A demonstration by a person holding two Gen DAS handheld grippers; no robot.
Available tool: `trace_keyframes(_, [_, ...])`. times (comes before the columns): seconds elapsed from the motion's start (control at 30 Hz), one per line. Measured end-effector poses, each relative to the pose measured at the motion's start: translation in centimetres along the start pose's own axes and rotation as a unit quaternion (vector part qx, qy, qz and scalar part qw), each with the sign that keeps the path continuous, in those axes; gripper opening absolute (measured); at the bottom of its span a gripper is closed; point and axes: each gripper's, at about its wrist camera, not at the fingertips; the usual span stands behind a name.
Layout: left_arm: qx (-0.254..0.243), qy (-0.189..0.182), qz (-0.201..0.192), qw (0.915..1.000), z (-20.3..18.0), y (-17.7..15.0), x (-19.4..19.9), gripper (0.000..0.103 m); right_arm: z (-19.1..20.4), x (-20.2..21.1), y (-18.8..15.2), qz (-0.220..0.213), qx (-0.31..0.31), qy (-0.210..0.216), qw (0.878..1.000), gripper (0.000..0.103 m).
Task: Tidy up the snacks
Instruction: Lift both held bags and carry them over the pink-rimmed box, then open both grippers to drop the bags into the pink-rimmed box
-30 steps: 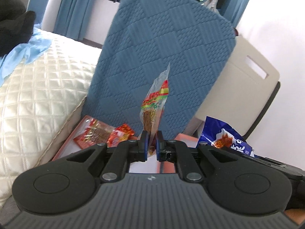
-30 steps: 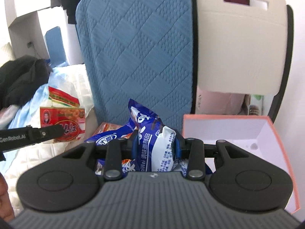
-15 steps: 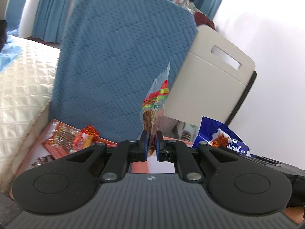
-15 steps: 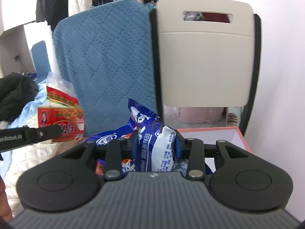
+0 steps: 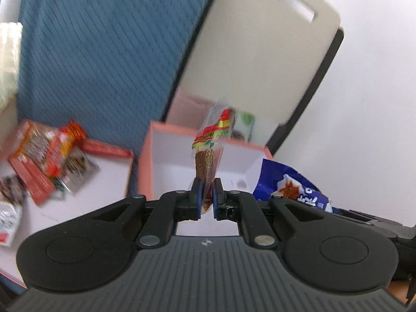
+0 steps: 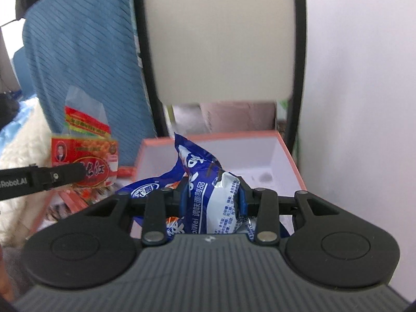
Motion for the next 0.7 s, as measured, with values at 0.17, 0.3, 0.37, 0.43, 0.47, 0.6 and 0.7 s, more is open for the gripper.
trace_keyframes(0.17, [-0.003, 0.002, 0.036, 0.9994, -0.2, -2.0, -3.7, 0.01, -1.6, -3.7, -2.3, 0.045, -0.001, -0.01, 0.999, 0.039])
trace_keyframes(0.3, [-0.008, 0.006, 0.058, 0.9983, -0.2, -3.2, -5.9, 0.01, -2.5, -5.9, -3.9, 0.07, -0.004, -0.017, 0.997, 0.039])
trace_keyframes(0.37, [-0.012, 0.009, 0.066, 0.9977, -0.1, -3.7, -6.5, 0.01, -2.9, -7.0, -4.5, 0.08, -0.007, -0.019, 0.997, 0.039])
trace_keyframes(0.43, [-0.014, 0.012, 0.075, 0.997, -0.1, -4.0, -7.0, 0.01, -3.1, -7.8, -5.4, 0.088, -0.009, -0.02, 0.996, 0.04])
trace_keyframes(0.47, [-0.014, 0.013, 0.078, 0.9967, 0.0, -4.1, -7.1, 0.01, -3.1, -8.2, -5.6, 0.093, -0.01, -0.018, 0.995, 0.04])
trace_keyframes(0.6, [-0.015, 0.013, 0.091, 0.9956, 0.4, -4.3, -7.7, 0.01, -3.4, -8.8, -6.2, 0.102, -0.01, -0.023, 0.994, 0.04])
trace_keyframes(0.7, [-0.023, 0.015, 0.093, 0.9953, 0.2, -4.3, -7.6, 0.015, -3.7, -9.0, -6.4, 0.106, -0.02, -0.024, 0.994, 0.042])
Point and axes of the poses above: each gripper's, at about its wrist camera, not at the fingertips, and x roughly against the way its jaws point, z to its left, y to its top, and after that the axes turned 11 degrees about -y, right-handed
